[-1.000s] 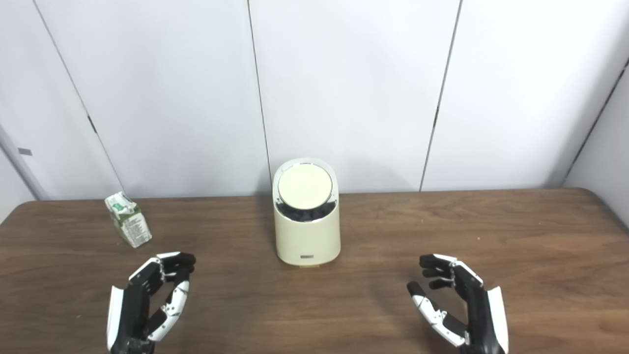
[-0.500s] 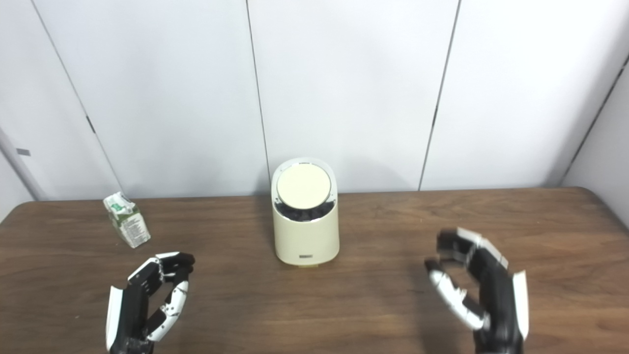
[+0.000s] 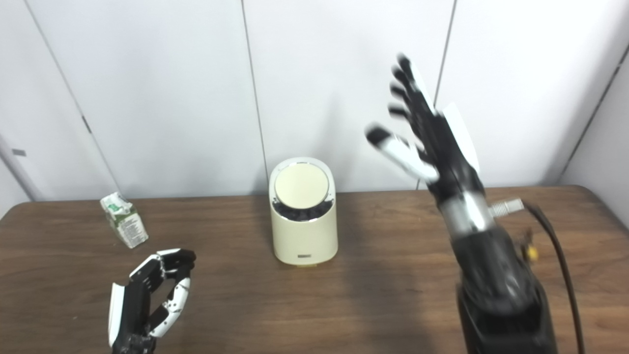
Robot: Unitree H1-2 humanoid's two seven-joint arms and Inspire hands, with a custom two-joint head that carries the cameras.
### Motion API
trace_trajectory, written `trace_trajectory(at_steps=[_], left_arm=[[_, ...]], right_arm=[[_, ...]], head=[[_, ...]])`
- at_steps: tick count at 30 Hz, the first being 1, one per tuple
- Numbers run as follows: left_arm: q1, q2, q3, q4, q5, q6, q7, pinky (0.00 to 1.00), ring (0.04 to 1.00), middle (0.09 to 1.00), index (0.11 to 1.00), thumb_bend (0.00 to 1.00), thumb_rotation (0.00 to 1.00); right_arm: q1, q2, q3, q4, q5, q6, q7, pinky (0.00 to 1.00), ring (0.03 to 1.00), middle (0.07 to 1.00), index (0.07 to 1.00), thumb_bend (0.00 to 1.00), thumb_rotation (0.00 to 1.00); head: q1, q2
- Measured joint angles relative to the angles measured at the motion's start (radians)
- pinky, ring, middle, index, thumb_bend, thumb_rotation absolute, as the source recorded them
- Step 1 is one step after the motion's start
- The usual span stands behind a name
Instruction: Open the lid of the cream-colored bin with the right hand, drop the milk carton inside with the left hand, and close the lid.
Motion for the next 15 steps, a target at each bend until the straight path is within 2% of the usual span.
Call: trace_trajectory(at_steps=[2,3,6,10,13,15], left_arm=[[-0.003,-0.002,-0.001,0.003,0.000,-0.001,0.005,0.53,0.605,0.629,0.626,0.21,0.22],[-0.004,-0.002,-0.002,0.005,0.000,-0.001,0.005,0.53,0.608,0.630,0.627,0.21,0.22],[-0.008,-0.002,-0.006,0.008,0.001,0.000,0.005,0.55,0.622,0.637,0.631,0.22,0.25],[-0.014,-0.011,-0.008,0.012,0.004,0.005,0.008,0.55,0.620,0.637,0.631,0.22,0.25],[-0.018,-0.017,-0.010,0.016,0.017,0.006,0.015,0.54,0.610,0.629,0.625,0.21,0.23],[-0.020,-0.020,-0.015,0.016,0.033,0.008,0.020,0.54,0.609,0.630,0.624,0.21,0.24]], right_arm=[[-0.055,-0.003,0.028,0.065,-0.045,0.003,0.016,0.61,0.805,0.854,0.967,0.92,0.89],[-0.074,-0.004,0.043,0.100,-0.070,0.004,0.022,0.59,0.783,0.829,0.963,0.92,0.88],[-0.112,-0.009,0.088,0.182,-0.113,0.005,0.050,0.69,0.864,0.932,0.995,0.93,0.78],[-0.155,-0.035,0.164,0.297,-0.170,0.005,0.106,0.60,0.807,0.911,1.000,0.97,0.65],[-0.187,-0.036,0.198,0.375,-0.224,0.005,0.138,0.70,0.878,0.950,0.996,0.99,0.57],[-0.199,-0.036,0.216,0.403,-0.241,0.005,0.152,0.73,0.900,0.965,0.996,0.98,0.54]], head=[[0.008,-0.003],[0.014,-0.003],[0.020,-0.005],[0.020,-0.006],[0.044,-0.003],[0.048,-0.003]])
